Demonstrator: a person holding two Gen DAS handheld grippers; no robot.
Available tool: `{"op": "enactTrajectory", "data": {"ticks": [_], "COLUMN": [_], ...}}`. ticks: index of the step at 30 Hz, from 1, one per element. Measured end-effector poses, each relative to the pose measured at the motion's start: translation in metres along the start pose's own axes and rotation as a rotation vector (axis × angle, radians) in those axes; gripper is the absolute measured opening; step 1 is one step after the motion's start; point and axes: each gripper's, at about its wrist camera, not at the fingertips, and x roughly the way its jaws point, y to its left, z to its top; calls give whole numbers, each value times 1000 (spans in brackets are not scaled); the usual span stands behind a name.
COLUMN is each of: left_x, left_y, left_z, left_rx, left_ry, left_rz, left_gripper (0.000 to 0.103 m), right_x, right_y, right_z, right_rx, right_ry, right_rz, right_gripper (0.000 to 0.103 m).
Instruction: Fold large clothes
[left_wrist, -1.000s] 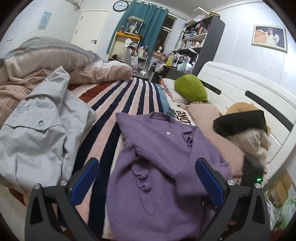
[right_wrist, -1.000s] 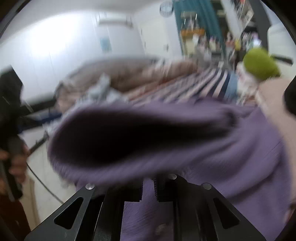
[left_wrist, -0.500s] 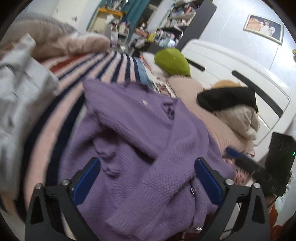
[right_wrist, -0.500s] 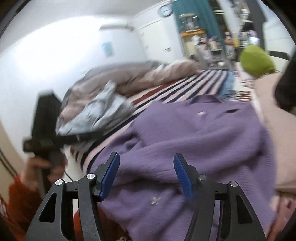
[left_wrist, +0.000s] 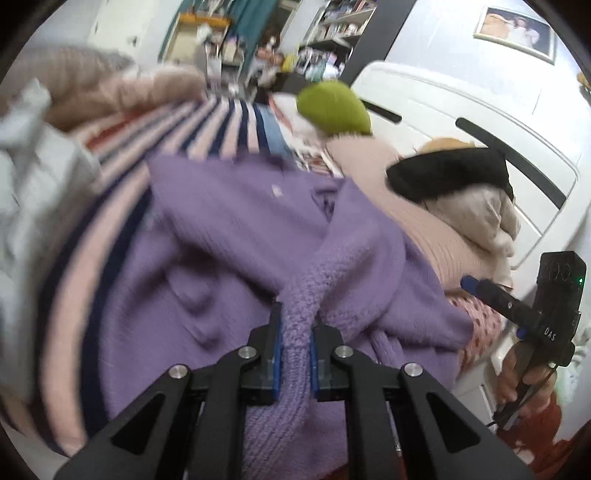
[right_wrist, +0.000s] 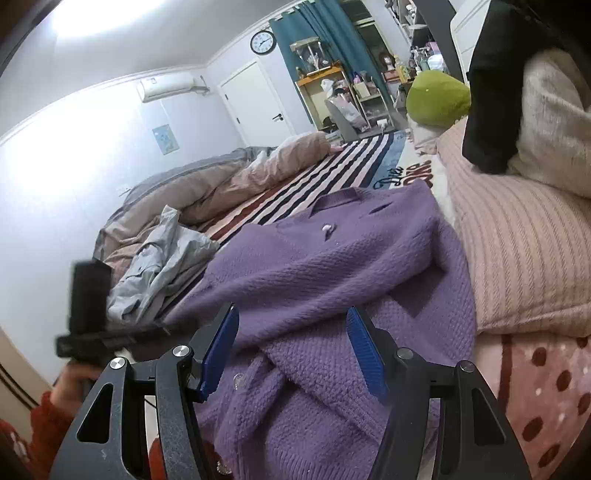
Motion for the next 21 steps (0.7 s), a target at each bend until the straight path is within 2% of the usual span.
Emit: {"op": "enactTrajectory", "data": {"ticks": [1, 3, 5, 8, 9, 11, 13, 16, 17, 19, 21], "left_x": [-3, 3, 18, 39, 37, 21, 3, -24, -27, -31, -29], "left_y": [-1, 4, 13, 32, 37, 41, 48, 69, 72, 78, 88], "left_z": [3, 3, -7, -26, -31, -33, -32, -37, -40, -52, -64], "left_rx": [34, 61, 64, 33, 30, 27, 7, -60, -61, -60, -94], "left_ry": [2, 47, 118, 188, 162, 80, 36, 33, 34, 55, 79], "left_rz": [31, 60, 107, 175, 189, 233, 257, 190, 188, 188, 139], "left_gripper": [10, 20, 57, 63, 64, 80, 86, 86, 86, 86, 86], "right_x": [-1, -1, 1, 4, 2, -6, -20, -44, -51, -56, -54], "right_y": [1, 0, -5, -18, -24, -32, -40, -55, -61, -68, -71], "right_z": [1, 1, -3, -14, -17, -22, -25, -33, -38, -50, -64], "right_rx": [-5, -6, 7, 48, 64, 73, 73, 92, 104, 113, 116], "right_ry": [-3, 1, 18, 54, 63, 68, 67, 71, 83, 137, 178], "right_rz": [-4, -16, -35, -73, -85, -110, -145, -171, -162, -123, -99], "right_gripper": [57, 57, 57, 57, 57, 57, 57, 58, 59, 69, 69]}}
